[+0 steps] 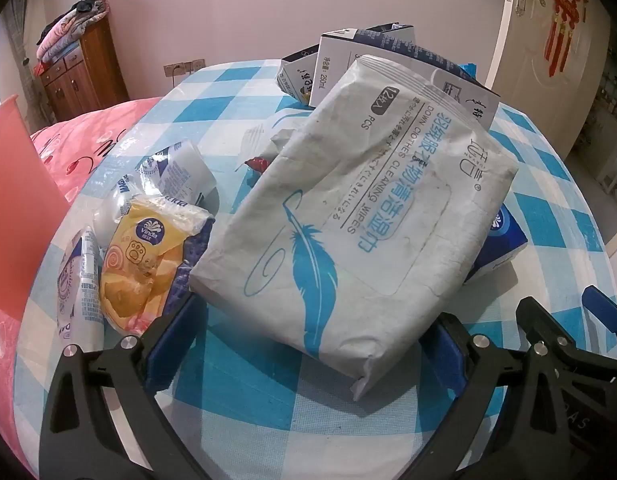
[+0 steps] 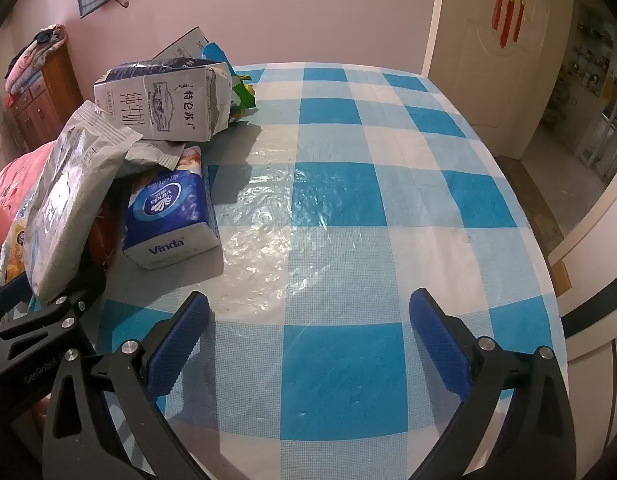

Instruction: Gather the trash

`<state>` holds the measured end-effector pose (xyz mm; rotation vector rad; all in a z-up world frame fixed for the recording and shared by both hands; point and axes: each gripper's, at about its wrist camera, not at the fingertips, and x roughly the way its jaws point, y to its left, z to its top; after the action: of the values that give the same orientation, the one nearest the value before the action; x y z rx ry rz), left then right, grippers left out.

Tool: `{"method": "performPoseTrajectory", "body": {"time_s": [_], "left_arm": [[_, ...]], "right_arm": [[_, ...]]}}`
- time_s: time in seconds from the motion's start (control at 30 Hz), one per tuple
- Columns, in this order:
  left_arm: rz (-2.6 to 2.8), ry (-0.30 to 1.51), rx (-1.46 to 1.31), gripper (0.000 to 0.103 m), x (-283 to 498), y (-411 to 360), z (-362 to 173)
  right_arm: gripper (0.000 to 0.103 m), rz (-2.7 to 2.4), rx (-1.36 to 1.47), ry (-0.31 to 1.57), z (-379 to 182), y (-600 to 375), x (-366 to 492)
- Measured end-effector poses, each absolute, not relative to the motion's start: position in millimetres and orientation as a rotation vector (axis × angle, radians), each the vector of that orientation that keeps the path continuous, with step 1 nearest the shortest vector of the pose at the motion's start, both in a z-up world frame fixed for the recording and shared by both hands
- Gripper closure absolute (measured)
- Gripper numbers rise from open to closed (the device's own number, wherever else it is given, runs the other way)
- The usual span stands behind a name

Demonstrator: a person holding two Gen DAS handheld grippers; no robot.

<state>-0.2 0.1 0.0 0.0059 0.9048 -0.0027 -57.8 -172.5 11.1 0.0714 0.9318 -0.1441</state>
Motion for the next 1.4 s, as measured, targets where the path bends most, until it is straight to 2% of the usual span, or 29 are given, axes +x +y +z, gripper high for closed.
{"method": "performPoseTrajectory", "body": {"time_s": [0.4, 0.7, 1.4], "left_arm": [[-0.023, 0.915, 0.017, 0.004, -8.0, 7.2, -0.8], [-0.086, 0.885, 0.035, 0.004, -34.2, 1.3, 6.5], [-0.173, 0.700, 0.028, 0.004, -112.5, 36.8, 75.6]], "right_arm": [[0.004, -0.130, 0.071, 0.938, 9.6, -172.0, -63.0], [0.004, -0.117, 0.101, 0.898, 14.7, -170.6, -100.2], [0.004, -0.161, 0.066, 0.728, 73.0, -155.0, -175.7]]}}
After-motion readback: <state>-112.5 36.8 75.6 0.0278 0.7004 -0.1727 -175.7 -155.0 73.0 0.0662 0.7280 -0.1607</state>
